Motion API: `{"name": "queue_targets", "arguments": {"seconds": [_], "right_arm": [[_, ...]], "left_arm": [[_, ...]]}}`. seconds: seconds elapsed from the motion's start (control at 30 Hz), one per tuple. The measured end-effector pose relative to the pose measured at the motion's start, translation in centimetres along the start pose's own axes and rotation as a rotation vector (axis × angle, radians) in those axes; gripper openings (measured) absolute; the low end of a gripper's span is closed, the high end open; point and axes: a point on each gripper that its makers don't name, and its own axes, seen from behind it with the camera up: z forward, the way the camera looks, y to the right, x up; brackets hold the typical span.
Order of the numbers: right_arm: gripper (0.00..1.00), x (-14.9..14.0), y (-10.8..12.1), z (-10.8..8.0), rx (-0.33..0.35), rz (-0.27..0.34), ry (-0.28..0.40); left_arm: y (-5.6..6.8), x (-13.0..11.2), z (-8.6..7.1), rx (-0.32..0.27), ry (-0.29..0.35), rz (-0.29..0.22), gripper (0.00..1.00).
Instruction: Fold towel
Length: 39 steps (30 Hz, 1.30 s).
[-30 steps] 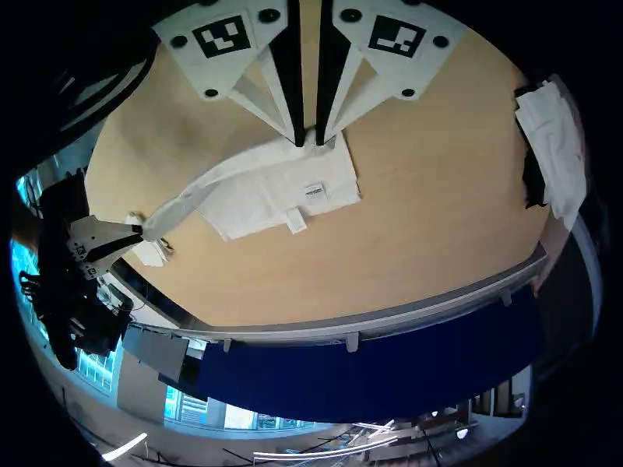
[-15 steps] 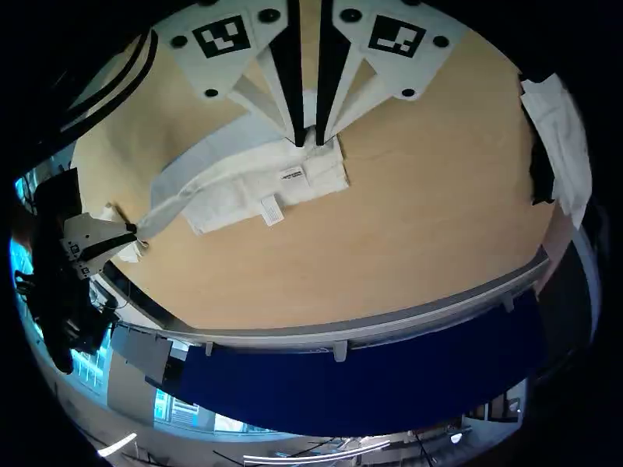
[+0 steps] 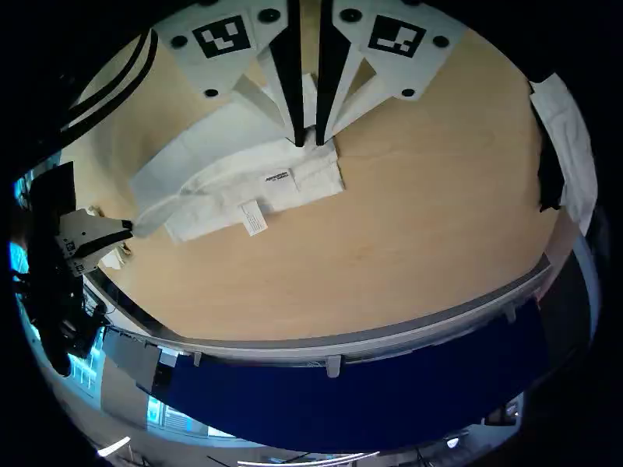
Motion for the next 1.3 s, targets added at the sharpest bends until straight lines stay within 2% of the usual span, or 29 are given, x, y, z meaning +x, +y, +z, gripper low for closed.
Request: {"name": "queue_targets", "arguments": {"seconds": [0.37,0.63,0.7,0.9,1.1,1.23,1.3], "right_arm": [[0.13,-0.5,0.7,2.6,-0.033,0.041,0.015],[0.16,-0.6,1.1,3.9,-0.066,0.031,0.011],[0.18,-0.5,1.3,4.1,-0.071,0.035,0.011],[0.37,-0.3,2.0,4.6,-0.094,0.047,0.007],[0.51,0.0,3.0,4.7,-0.139,0.03,0.007],[0.62,0.3,3.7,4.7,-0.172,0.03,0.016],[0.64,0.7,3.9,4.6,-0.18,0.037,0.027]], "left_arm": [[-0.6,-0.4,2.7,0.022,-0.014,0.018,0.1],[-1.1,-0.3,4.0,0.037,-0.019,0.026,0.12],[-1.2,-0.2,4.3,0.043,-0.021,0.031,0.12],[-1.5,0.0,5.0,0.063,-0.022,0.056,0.16],[-1.9,0.3,5.4,0.082,-0.019,0.071,0.25],[-2.6,0.8,5.5,0.1,-0.011,0.061,0.42],[-2.9,1.1,5.3,0.107,-0.006,0.05,0.51]]}}
